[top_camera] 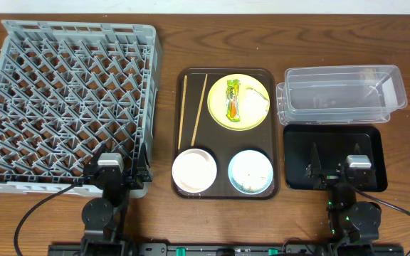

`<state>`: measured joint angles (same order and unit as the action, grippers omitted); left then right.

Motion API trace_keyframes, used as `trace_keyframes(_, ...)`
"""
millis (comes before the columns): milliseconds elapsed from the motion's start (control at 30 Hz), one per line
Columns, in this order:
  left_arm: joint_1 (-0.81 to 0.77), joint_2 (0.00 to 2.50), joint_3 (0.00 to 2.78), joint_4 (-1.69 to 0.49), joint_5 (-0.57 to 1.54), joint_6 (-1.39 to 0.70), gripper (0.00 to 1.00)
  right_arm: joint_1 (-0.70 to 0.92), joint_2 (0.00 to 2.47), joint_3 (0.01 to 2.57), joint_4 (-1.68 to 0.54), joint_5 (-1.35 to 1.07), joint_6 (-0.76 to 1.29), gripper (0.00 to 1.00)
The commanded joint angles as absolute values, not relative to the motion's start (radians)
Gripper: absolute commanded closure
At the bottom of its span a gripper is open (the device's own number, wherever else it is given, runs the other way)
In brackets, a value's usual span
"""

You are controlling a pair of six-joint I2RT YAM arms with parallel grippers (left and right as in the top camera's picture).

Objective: Sort waste into correct bins and load items into the dishwasher

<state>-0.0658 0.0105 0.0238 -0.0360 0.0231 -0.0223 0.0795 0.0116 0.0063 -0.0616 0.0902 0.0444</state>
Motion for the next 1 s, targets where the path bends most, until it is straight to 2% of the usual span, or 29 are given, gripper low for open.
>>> trace_keyframes(0,-0.064,0.006,0.004,-0.070,0.014,-0.023,0.02,0.073,0.009,0.006,-0.064,0.097,0.055,0.01)
trace_keyframes(467,-0.064,0.006,0.004,-0.066,0.026,-0.032,0.02,0.073,0.009,0.006,-0.064,0.070,0.069,0.01)
trace_keyframes(700,-0.064,0.006,0.004,0.003,0.313,-0.088,0.02,0.073,0.009,0.006,-0.032,0.002,0.078,0.01)
trace_keyframes(833,-0.064,0.006,0.020,0.045,0.329,-0.088,0.02,0.073,0.010,0.006,0.084,-0.180,0.121,0.01)
trace_keyframes(967,-0.064,0.023,0.090,0.039,0.358,-0.092,0.02,0.073,0.017,0.042,0.130,-0.232,0.164,0.01)
